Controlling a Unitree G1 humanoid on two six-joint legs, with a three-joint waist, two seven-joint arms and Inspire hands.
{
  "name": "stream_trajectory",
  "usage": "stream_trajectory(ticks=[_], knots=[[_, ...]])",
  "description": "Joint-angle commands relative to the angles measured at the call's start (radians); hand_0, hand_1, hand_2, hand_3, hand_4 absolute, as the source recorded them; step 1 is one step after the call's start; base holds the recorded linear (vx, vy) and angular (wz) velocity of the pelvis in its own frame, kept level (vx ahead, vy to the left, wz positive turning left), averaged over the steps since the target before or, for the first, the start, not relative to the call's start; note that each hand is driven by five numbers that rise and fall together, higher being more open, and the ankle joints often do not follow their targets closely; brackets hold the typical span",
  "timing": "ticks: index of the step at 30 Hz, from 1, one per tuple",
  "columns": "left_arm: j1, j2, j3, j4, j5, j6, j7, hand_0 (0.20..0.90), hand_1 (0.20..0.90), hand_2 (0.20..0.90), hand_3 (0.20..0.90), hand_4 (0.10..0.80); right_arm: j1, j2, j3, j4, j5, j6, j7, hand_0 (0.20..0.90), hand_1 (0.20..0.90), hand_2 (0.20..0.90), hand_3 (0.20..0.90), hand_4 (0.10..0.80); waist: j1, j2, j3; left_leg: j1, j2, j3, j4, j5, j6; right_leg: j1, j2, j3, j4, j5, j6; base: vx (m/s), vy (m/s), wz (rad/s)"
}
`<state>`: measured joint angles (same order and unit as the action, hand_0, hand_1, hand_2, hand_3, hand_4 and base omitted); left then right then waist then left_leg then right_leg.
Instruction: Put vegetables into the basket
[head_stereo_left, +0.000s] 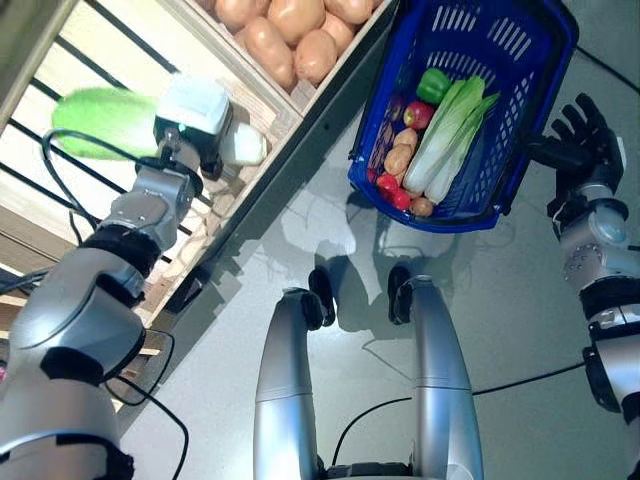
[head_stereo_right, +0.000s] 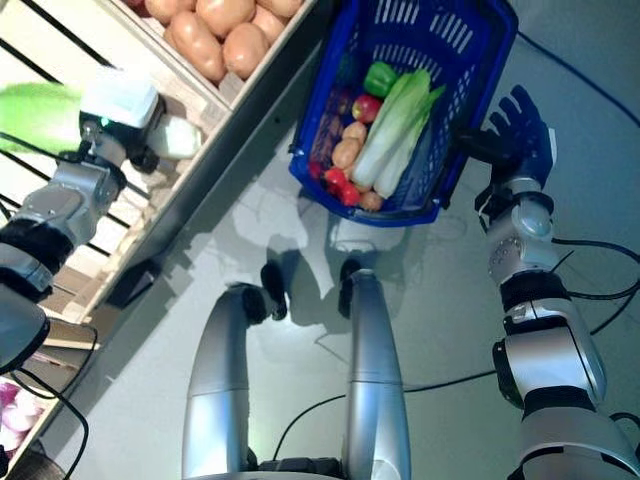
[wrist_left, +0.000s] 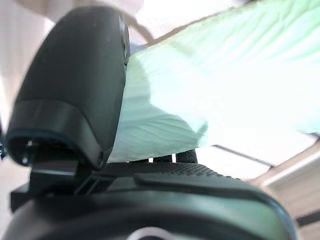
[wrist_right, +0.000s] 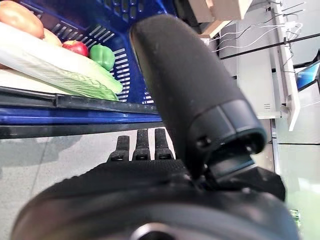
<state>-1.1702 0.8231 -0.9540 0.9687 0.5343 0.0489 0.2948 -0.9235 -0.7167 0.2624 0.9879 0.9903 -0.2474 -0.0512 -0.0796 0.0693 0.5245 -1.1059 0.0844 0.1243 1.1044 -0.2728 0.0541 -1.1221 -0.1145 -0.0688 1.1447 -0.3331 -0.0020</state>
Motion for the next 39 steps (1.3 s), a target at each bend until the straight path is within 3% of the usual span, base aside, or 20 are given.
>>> stream_trajectory(ticks=[1, 5, 8, 9, 14, 15, 22, 28, 31, 34, 35, 39], knots=[[-0.007, 0.057, 0.117, 0.050, -0.139, -0.027, 0.058, 0.300, 0.300, 0.300, 0.300, 0.400, -0.015, 0.001, -0.053, -0.032, 0.022, -0.088, 0.045, 0.900, 0.900, 0.900, 0.900, 0.800, 0.014, -0.029, -0.004, 0.154, 0.000, 0.028, -0.086, -0.065, -0.013, 0.147, 0.004, -0.044, -0.123, 0.065, -0.022, 0.000, 0.000, 0.00], [0.051, 0.061, 0.211, 0.029, -0.267, -0.103, 0.051, 0.300, 0.300, 0.300, 0.300, 0.400, 0.016, 0.012, -0.054, -0.052, -0.021, -0.104, 0.086, 0.900, 0.900, 0.900, 0.900, 0.800, 0.019, -0.039, -0.004, 0.250, 0.001, 0.033, -0.113, -0.069, -0.019, 0.244, 0.001, -0.057, -0.154, 0.056, -0.023, 0.000, 0.000, 0.00], [0.061, 0.061, 0.224, 0.024, -0.273, -0.106, 0.044, 0.300, 0.300, 0.300, 0.300, 0.400, 0.022, 0.013, -0.054, -0.060, -0.026, -0.105, 0.088, 0.900, 0.900, 0.900, 0.900, 0.800, 0.019, -0.040, -0.004, 0.263, 0.001, 0.033, -0.118, -0.069, -0.019, 0.257, 0.000, -0.059, -0.159, 0.055, -0.024, 0.018, 0.007, 0.05], [0.125, 0.065, 0.289, -0.012, -0.342, -0.156, 0.028, 0.300, 0.300, 0.300, 0.300, 0.400, 0.063, 0.022, -0.056, -0.121, -0.032, -0.097, 0.100, 0.900, 0.900, 0.900, 0.900, 0.800, 0.023, -0.048, -0.016, 0.343, 0.001, 0.034, -0.150, -0.067, -0.021, 0.338, -0.004, -0.067, -0.193, 0.051, -0.027, 0.045, 0.014, 0.05], [0.288, 0.035, 0.428, -0.085, -0.486, -0.202, 0.008, 0.300, 0.300, 0.300, 0.300, 0.400, 0.182, 0.061, -0.075, -0.237, -0.047, -0.101, 0.138, 0.900, 0.900, 0.900, 0.900, 0.800, 0.029, -0.063, -0.079, 0.454, -0.004, 0.031, -0.218, -0.059, -0.019, 0.453, -0.010, -0.078, -0.262, 0.047, -0.035, 0.064, 0.011, 0.05], [0.359, 0.019, 0.477, -0.109, -0.510, -0.219, 0.011, 0.300, 0.300, 0.300, 0.300, 0.400, 0.229, 0.077, -0.081, -0.290, -0.064, -0.093, 0.134, 0.900, 0.900, 0.900, 0.900, 0.800, 0.029, -0.068, -0.101, 0.497, -0.007, 0.029, -0.250, -0.053, -0.017, 0.498, -0.011, -0.081, -0.293, 0.047, -0.038, 0.082, 0.007, 0.04], [0.587, -0.029, 0.619, -0.227, -0.557, -0.286, 0.024, 0.300, 0.300, 0.300, 0.300, 0.400, 0.385, 0.120, -0.116, -0.437, -0.131, -0.047, 0.165, 0.900, 0.900, 0.900, 0.900, 0.800, 0.039, -0.088, -0.176, 0.660, -0.020, 0.024, -0.351, -0.046, -0.010, 0.676, -0.014, -0.096, -0.403, 0.044, -0.043, 0.073, 0.008, 0.05], [0.735, -0.082, 0.741, -0.343, -0.746, -0.308, -0.031, 0.300, 0.300, 0.300, 0.300, 0.400, 0.517, 0.155, -0.126, -0.548, -0.197, 0.032, 0.274, 0.900, 0.900, 0.900, 0.900, 0.800, 0.050, -0.096, -0.246, 0.835, -0.035, 0.018, -0.502, -0.016, -0.014, 0.863, 0.003, -0.112, -0.563, 0.063, -0.034, 0.108, 0.000, 0.00], [0.808, -0.137, 0.823, -0.400, -0.893, -0.323, -0.117, 0.300, 0.300, 0.300, 0.300, 0.400, 0.585, 0.167, -0.126, -0.607, -0.242, 0.084, 0.335, 0.900, 0.900, 0.900, 0.900, 0.800, 0.057, -0.100, -0.304, 0.940, -0.043, 0.012, -0.618, 0.018, -0.020, 0.978, 0.016, -0.123, -0.692, 0.084, -0.029, 0.126, -0.017, 0.08], [0.837, -0.174, 0.860, -0.435, -0.962, -0.312, -0.173, 0.300, 0.300, 0.300, 0.300, 0.400, 0.614, 0.175, -0.119, -0.641, -0.268, 0.136, 0.382, 0.900, 0.900, 0.900, 0.900, 0.800, 0.056, -0.102, -0.336, 1.007, -0.049, 0.012, -0.706, 0.047, -0.025, 1.049, 0.026, -0.130, -0.787, 0.108, -0.022, 0.113, -0.013, 0.02], [0.844, -0.181, 0.875, -0.458, -0.998, -0.303, -0.186, 0.300, 0.300, 0.300, 0.300, 0.400, 0.622, 0.171, -0.116, -0.677, -0.257, 0.200, 0.430, 0.900, 0.900, 0.900, 0.900, 0.800, 0.054, -0.103, -0.359, 1.059, -0.055, 0.013, -0.777, 0.071, -0.031, 1.101, 0.035, -0.132, -0.856, 0.126, -0.015, 0.137, -0.012, 0.03], [0.820, -0.182, 0.893, -0.467, -0.993, -0.327, -0.186, 0.300, 0.300, 0.300, 0.300, 0.400, 0.600, 0.162, -0.090, -0.713, -0.235, 0.288, 0.488, 0.900, 0.900, 0.900, 0.900, 0.800, 0.053, -0.103, -0.394, 1.138, -0.068, 0.005, -0.895, 0.115, -0.041, 1.182, 0.049, -0.133, -0.973, 0.169, -0.004, 0.069, -0.008, 0.06]])
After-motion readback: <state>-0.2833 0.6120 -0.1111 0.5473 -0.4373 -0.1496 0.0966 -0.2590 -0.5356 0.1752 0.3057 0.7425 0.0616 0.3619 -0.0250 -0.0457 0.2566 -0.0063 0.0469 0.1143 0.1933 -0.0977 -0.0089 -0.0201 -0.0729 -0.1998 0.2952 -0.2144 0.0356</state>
